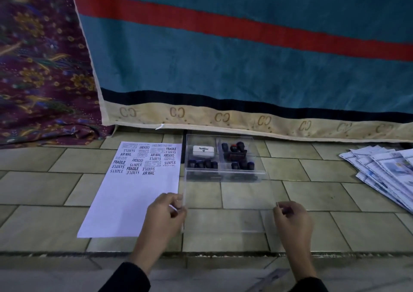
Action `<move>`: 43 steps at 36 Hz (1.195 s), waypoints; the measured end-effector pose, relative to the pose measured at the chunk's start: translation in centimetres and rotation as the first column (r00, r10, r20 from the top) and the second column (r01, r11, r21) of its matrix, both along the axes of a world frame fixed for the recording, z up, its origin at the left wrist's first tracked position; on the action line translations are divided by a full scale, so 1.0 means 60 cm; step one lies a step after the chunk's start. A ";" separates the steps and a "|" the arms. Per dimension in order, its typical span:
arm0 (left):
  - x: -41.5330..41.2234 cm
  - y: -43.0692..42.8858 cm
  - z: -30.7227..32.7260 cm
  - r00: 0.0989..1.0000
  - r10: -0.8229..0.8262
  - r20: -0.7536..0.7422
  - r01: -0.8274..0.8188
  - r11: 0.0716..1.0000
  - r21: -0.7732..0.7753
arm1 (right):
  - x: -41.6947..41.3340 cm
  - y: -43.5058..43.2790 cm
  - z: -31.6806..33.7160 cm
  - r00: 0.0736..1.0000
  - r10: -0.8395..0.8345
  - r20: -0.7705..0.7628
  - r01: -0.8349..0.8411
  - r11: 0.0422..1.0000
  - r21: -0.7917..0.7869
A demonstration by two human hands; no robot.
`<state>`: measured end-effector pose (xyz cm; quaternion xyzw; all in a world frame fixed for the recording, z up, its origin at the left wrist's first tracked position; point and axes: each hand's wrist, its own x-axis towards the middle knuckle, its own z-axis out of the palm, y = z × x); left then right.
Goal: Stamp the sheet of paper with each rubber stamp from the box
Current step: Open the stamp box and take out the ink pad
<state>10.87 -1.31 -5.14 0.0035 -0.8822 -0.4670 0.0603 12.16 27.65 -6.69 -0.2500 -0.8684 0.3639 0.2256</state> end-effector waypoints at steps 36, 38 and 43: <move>-0.098 -0.039 -0.036 0.976 -0.054 -0.211 -0.032 0.922 -0.386 | -0.210 -0.142 0.118 0.859 0.502 0.098 -0.506 0.808 0.302; -0.108 -0.039 -0.048 0.974 -0.066 -0.218 -0.040 0.893 -0.449 | -0.252 -0.166 0.122 0.789 0.580 0.201 -0.613 0.723 0.318; -0.114 -0.037 -0.078 0.974 -0.071 -0.214 -0.059 0.837 -0.544 | -0.326 -0.207 0.120 0.708 0.599 0.373 -0.701 0.656 0.279</move>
